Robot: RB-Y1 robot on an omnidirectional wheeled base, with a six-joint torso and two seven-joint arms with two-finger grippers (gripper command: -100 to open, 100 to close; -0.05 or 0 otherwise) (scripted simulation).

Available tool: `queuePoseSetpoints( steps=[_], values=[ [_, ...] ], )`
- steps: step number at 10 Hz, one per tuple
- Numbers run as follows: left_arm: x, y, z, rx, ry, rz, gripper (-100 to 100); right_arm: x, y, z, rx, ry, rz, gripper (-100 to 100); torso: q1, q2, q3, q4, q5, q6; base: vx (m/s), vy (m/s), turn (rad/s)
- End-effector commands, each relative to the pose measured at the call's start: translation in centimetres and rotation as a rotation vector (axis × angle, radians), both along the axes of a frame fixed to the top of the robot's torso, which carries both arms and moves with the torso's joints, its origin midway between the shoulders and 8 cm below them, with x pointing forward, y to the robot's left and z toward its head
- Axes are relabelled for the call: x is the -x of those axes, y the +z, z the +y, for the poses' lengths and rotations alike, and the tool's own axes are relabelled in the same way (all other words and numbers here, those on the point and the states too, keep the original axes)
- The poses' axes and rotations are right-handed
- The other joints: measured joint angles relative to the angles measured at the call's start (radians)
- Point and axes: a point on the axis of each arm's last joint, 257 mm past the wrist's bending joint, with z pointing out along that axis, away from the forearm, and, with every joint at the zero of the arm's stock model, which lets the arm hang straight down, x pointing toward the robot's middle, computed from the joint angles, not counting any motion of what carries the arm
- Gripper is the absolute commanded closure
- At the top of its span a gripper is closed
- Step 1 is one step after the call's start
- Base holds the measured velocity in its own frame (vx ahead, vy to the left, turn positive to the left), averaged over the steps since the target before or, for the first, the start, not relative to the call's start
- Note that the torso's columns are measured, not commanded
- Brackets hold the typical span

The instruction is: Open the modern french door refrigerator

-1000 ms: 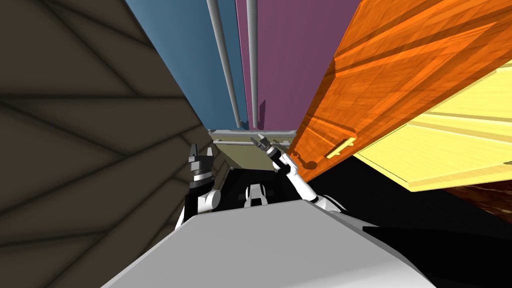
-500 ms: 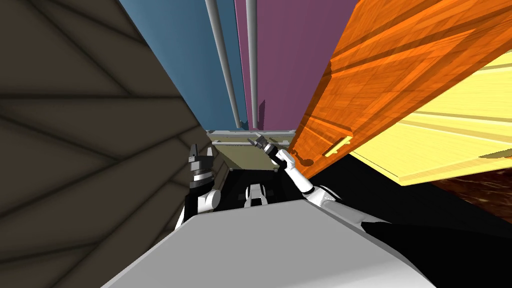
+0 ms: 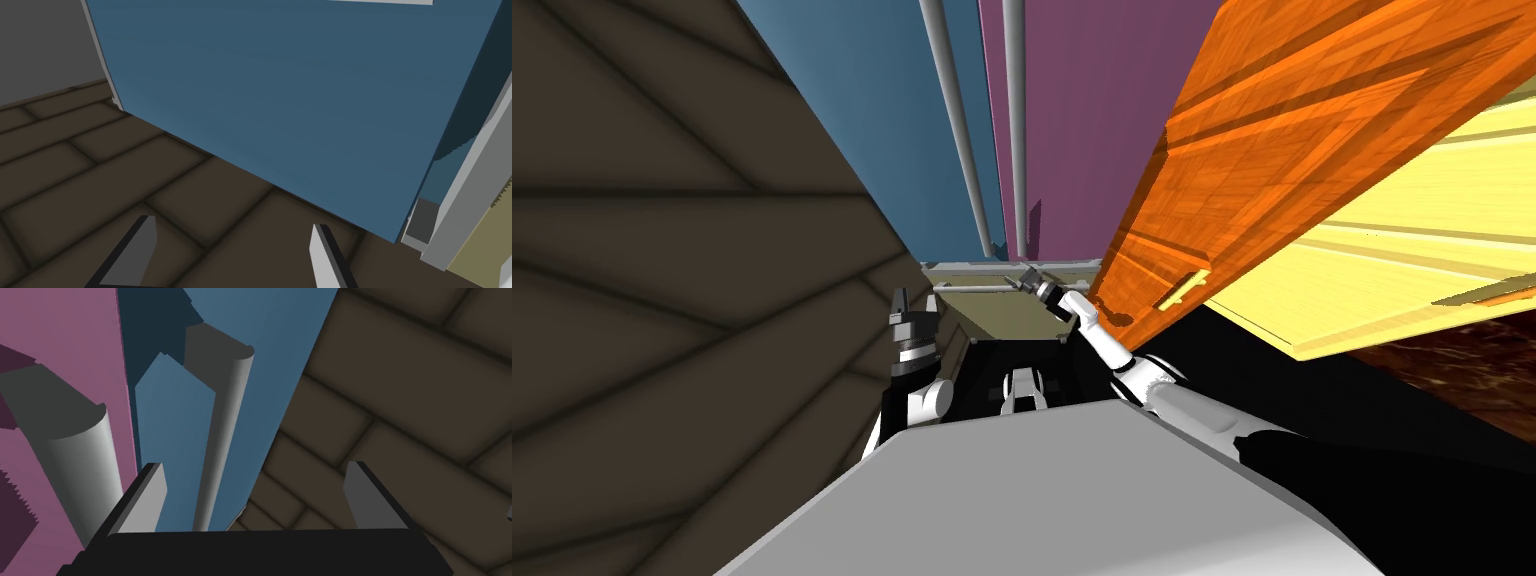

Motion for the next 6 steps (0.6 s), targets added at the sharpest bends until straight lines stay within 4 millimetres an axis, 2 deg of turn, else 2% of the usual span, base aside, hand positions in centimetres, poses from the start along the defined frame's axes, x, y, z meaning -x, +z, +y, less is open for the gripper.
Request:
queuePoseSetpoints(
  steps=[1,3,4,6],
  values=[
    [0.0,0.0,0.0,0.000,0.000,0.000,0,-1.8,-0.1,0.1,0.099,-0.031,-0.048,-100,0.001,-0.001,0.000,0.000,0.000,0.000,0.011,0.037,-0.031],
    [0.0,0.0,0.0,0.000,0.000,0.000,0,-4.0,-0.4,-0.3,0.215,-0.074,-0.101,-100,0.000,0.000,0.000,0.000,0.000,0.000,0.007,0.038,-0.076],
    [0.0,0.0,0.0,0.000,0.000,0.000,0,-4.0,-0.1,-0.1,0.222,-0.074,-0.112,-100,0.001,0.000,0.000,0.000,0.000,0.000,0.012,0.037,-0.039],
    [0.0,0.0,0.0,0.000,0.000,0.000,0,-6.1,0.0,-0.9,0.334,-0.120,-0.169,-100,0.000,-0.001,0.000,0.000,0.000,0.000,0.012,0.040,-0.074]
  ],
)
